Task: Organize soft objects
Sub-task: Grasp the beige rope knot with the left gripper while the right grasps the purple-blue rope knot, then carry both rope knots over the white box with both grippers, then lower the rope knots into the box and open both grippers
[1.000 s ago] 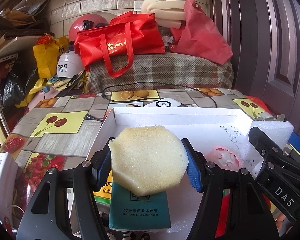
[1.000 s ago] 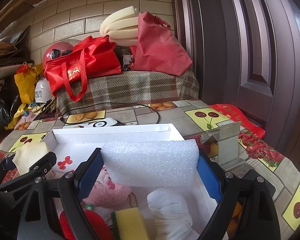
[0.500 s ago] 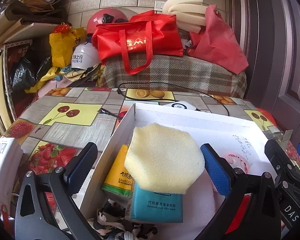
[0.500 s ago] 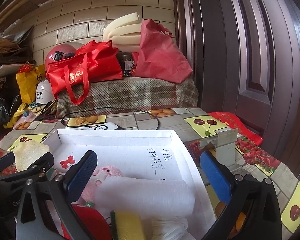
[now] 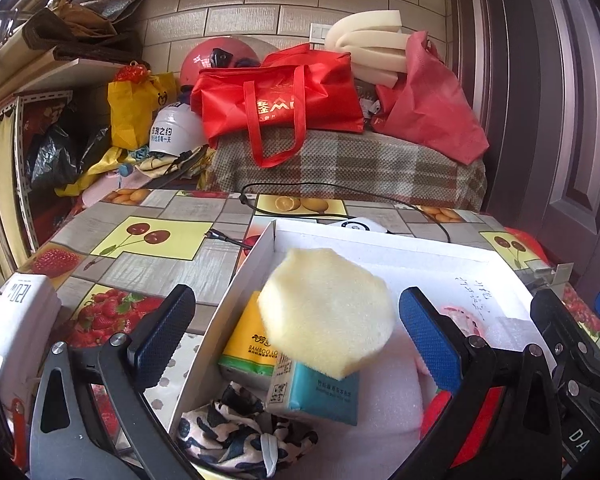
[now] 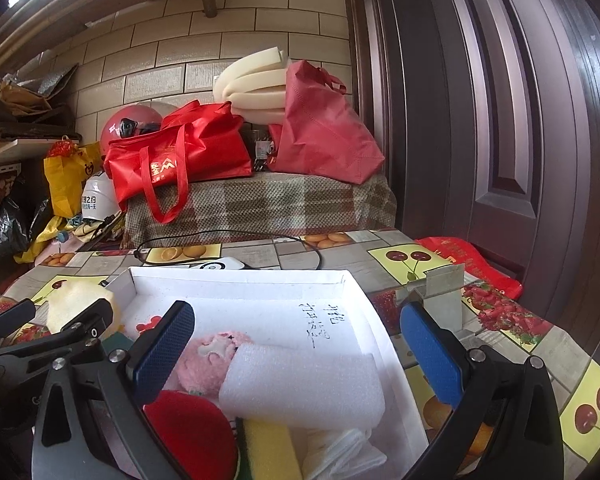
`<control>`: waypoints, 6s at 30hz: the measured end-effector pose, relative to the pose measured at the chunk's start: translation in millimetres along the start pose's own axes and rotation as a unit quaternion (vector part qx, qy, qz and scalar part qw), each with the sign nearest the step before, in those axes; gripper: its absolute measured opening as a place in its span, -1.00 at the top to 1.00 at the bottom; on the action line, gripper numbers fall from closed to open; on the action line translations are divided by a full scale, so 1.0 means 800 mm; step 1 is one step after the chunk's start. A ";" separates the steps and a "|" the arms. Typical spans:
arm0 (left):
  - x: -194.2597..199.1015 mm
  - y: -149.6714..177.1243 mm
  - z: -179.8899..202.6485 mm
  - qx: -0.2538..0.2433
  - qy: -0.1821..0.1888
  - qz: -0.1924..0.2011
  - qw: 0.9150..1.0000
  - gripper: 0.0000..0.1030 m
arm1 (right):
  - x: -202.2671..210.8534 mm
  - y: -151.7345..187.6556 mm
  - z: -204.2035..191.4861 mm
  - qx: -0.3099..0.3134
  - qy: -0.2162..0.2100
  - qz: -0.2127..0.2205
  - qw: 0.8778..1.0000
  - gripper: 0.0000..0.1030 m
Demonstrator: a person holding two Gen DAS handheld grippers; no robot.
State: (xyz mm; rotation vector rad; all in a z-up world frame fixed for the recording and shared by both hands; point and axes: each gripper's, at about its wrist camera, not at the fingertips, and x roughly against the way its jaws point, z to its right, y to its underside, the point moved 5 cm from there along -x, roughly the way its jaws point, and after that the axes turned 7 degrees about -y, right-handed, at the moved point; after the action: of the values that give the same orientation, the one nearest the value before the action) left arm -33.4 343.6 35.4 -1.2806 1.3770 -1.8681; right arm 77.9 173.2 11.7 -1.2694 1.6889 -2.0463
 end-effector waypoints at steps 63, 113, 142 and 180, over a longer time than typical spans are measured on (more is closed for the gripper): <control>0.194 0.090 0.179 -0.171 0.300 -0.009 0.939 0.28 | 0.173 0.091 0.190 -0.108 -0.027 -0.141 0.984 0.31; 0.006 0.015 0.034 -0.068 0.107 -0.045 0.991 0.24 | -0.032 0.034 0.029 -0.083 -0.104 -0.134 0.982 0.31; -0.054 0.002 0.044 -0.080 0.036 -0.066 0.994 0.21 | -0.069 0.018 0.001 -0.020 -0.062 -0.129 0.990 0.30; 0.028 0.003 -0.005 -0.020 -0.024 0.040 0.999 -1.00 | 0.005 0.003 -0.005 0.010 -0.018 -0.008 1.000 -1.00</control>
State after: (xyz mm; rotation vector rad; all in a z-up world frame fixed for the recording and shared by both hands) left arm -46.9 326.4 42.0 -1.2622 1.4257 -1.7532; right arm 71.6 172.8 11.9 -1.3094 1.6437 -2.0307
